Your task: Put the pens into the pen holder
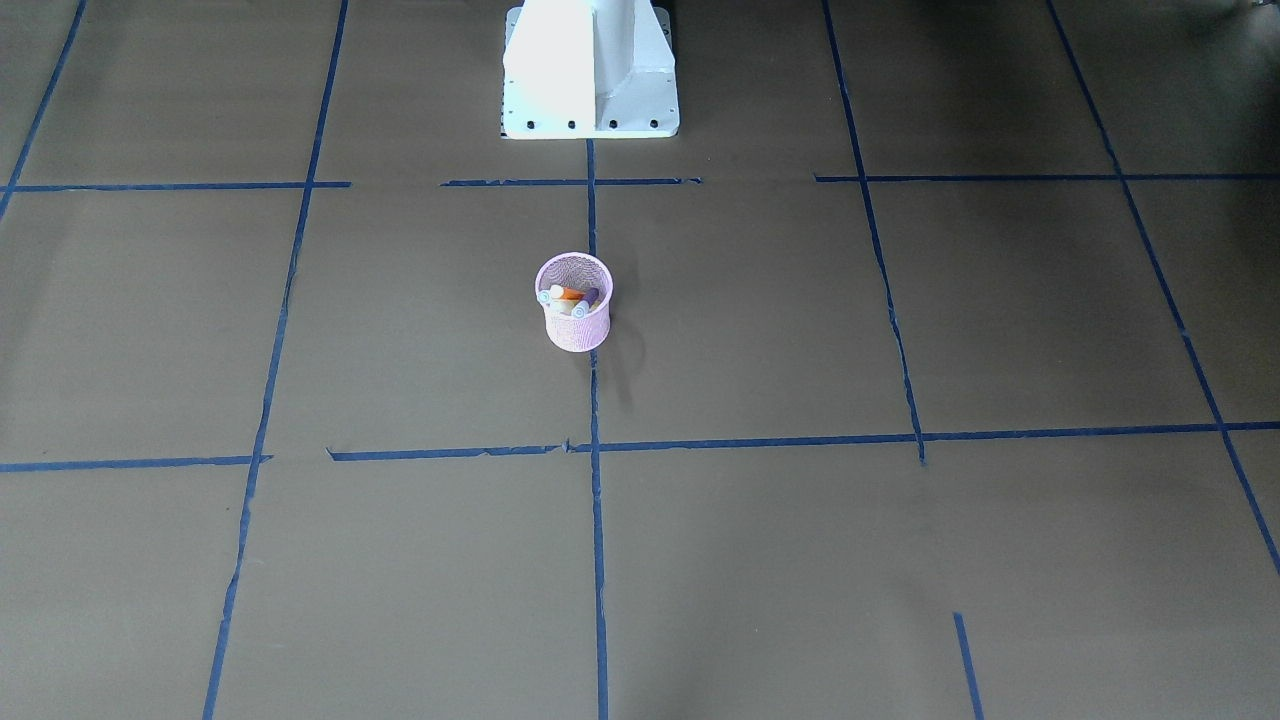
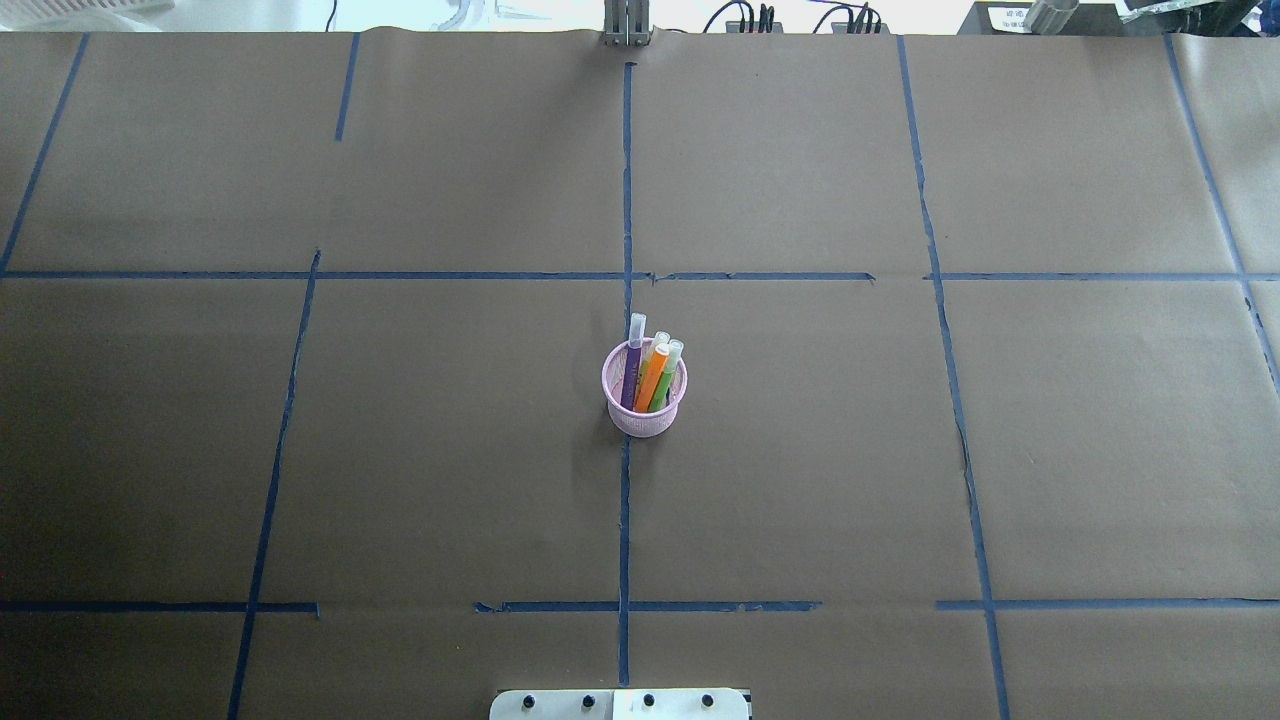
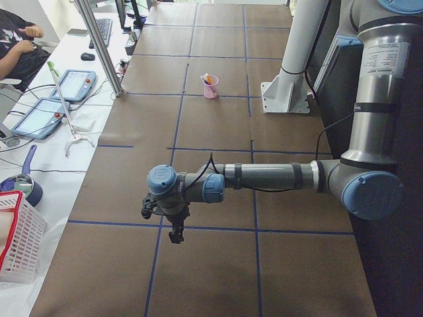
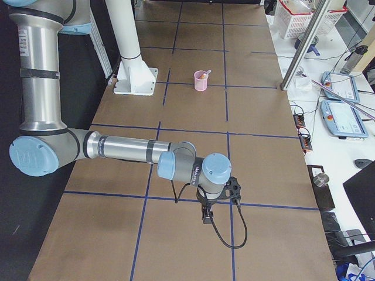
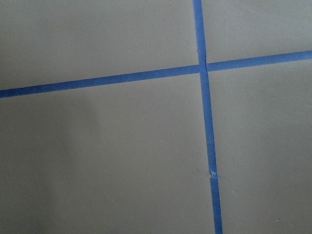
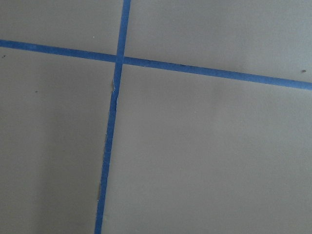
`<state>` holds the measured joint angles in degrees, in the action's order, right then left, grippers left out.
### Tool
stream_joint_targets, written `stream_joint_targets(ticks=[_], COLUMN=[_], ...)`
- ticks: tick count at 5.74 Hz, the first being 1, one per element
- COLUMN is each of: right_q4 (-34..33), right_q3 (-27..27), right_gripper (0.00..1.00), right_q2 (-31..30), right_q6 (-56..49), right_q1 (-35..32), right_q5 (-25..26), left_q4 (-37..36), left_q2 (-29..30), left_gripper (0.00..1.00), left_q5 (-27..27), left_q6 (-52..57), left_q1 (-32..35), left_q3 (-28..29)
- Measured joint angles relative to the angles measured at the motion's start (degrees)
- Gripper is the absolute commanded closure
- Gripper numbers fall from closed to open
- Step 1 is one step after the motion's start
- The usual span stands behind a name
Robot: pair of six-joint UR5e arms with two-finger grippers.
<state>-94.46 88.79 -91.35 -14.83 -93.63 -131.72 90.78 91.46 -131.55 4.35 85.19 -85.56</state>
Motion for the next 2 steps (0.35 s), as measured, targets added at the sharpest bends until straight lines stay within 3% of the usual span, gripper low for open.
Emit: stream_joint_targets(ticks=[2], right_q4=[0.06], right_q3=[0.05], right_gripper=[0.0], right_q2=[0.0], right_q6=[-0.9], right_q1=[-0.01], right_q5=[0.16], left_q4=[-0.17], left_q2=[-0.2], left_gripper=[0.0], left_q5=[-0.02], left_q6=[0.04], left_q1=[0.12], left_q3=[-0.36])
